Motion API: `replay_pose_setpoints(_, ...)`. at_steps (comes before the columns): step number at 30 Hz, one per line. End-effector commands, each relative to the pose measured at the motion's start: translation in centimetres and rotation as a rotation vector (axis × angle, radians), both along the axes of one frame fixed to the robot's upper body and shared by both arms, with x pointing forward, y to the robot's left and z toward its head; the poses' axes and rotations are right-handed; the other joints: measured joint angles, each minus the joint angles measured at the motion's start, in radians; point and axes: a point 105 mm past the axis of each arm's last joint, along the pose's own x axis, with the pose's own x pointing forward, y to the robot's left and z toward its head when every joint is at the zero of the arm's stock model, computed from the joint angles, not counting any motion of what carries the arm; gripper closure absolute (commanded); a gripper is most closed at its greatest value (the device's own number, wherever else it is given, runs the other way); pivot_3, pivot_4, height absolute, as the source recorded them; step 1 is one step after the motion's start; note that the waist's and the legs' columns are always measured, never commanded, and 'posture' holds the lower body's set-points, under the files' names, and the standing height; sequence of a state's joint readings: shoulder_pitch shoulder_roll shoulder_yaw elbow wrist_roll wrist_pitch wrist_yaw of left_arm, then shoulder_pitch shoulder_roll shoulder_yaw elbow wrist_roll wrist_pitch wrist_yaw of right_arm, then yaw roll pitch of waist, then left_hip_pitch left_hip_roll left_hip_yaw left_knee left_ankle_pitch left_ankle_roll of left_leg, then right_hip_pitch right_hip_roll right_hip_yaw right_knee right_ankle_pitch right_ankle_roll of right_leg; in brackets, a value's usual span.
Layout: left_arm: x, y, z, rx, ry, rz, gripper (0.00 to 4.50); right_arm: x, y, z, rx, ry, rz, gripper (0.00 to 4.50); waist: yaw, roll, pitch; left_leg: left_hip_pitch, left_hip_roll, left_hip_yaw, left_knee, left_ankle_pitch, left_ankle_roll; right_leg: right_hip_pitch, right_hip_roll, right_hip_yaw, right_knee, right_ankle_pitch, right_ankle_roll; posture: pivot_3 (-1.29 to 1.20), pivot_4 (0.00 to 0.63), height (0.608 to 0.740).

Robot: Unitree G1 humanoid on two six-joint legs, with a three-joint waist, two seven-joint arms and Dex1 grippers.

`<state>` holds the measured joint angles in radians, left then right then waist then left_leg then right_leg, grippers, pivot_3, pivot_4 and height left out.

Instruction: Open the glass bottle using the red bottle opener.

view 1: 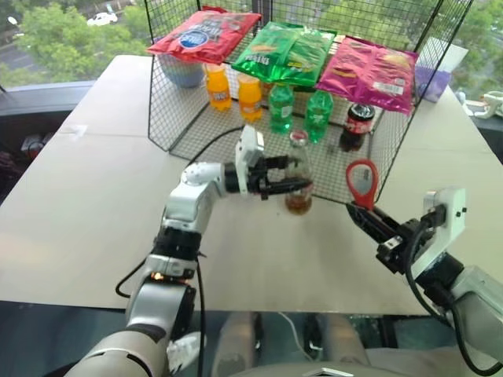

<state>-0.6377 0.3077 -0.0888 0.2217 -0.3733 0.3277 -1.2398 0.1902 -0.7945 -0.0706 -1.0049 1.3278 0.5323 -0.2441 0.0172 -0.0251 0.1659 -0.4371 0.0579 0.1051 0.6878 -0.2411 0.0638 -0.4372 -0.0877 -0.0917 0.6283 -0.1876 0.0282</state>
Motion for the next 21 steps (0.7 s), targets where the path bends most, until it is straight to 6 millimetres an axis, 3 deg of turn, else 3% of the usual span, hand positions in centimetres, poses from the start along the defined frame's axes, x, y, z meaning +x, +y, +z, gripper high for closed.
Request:
replay_pose_setpoints(1, -1.0, -0.7, 1.1, -0.005, -0.064, -0.042, 2.09, -0.1, 0.3, 0.2, -0.028, -0.030, 0.021, 4.50, -0.001, 0.000, 0.000, 0.000, 0.000, 0.000, 0.000, 0.000, 0.000, 0.000, 0.000, 0.000, 0.000, 0.000, 0.000, 0.00, 0.150, 0.728)
replay_pose_setpoints(2, -1.0, -0.7, 0.9, -0.002, -0.053, -0.045, 2.09, 0.0, 0.4, 0.1, -0.033, -0.030, 0.022, 4.50, -0.001, 0.000, 0.000, 0.000, 0.000, 0.000, 0.000, 0.000, 0.000, 0.000, 0.000, 0.000, 0.000, 0.000, 0.000, 0.00, 0.150, 0.728)
replay_pose_setpoints(4, -0.9, -0.6, 0.7, 0.003, -0.038, -0.050, 1.06, -0.1, 0.4, -0.2, -0.038, -0.024, 0.022, 4.50, 0.000, 0.000, 0.000, 0.000, 0.000, 0.000, 0.000, 0.000, 0.000, 0.000, 0.000, 0.000, 0.000, 0.000, 0.000, 0.00, 0.150, 0.728)
replay_pose_setpoints(7, -0.9, -0.8, 1.1, 0.002, -0.064, -0.052, 0.02, -0.2, 0.2, -0.7, -0.047, -0.020, 0.014, 4.50, 0.000, 0.000, 0.000, 0.000, 0.000, 0.000, 0.000, 0.000, 0.000, 0.000, 0.001, 0.000, 0.000, 0.000, 0.000, 0.00, 0.150, 0.728)
replay_pose_setpoints(14, -1.3, -1.2, 2.5, -0.003, -0.115, -0.092, 0.02, -0.4, -0.1, -1.1, -0.076, -0.038, 0.001, 4.50, -0.001, 0.000, 0.000, 0.000, 0.000, 0.000, 0.000, 0.000, 0.000, 0.000, 0.001, 0.000, 0.000, 0.000, 0.000, 0.00, 0.150, 0.728)
replay_pose_setpoints(21, -1.8, -1.3, 2.0, 0.030, -0.108, -0.147, 0.02, -0.1, -0.3, -0.9, -0.099, -0.067, -0.008, 4.50, -0.001, 0.001, 0.000, 0.001, 0.000, 0.000, 0.000, 0.000, 0.000, 0.000, 0.001, 0.000, 0.000, 0.000, 0.000, 0.00, 0.150, 0.728)
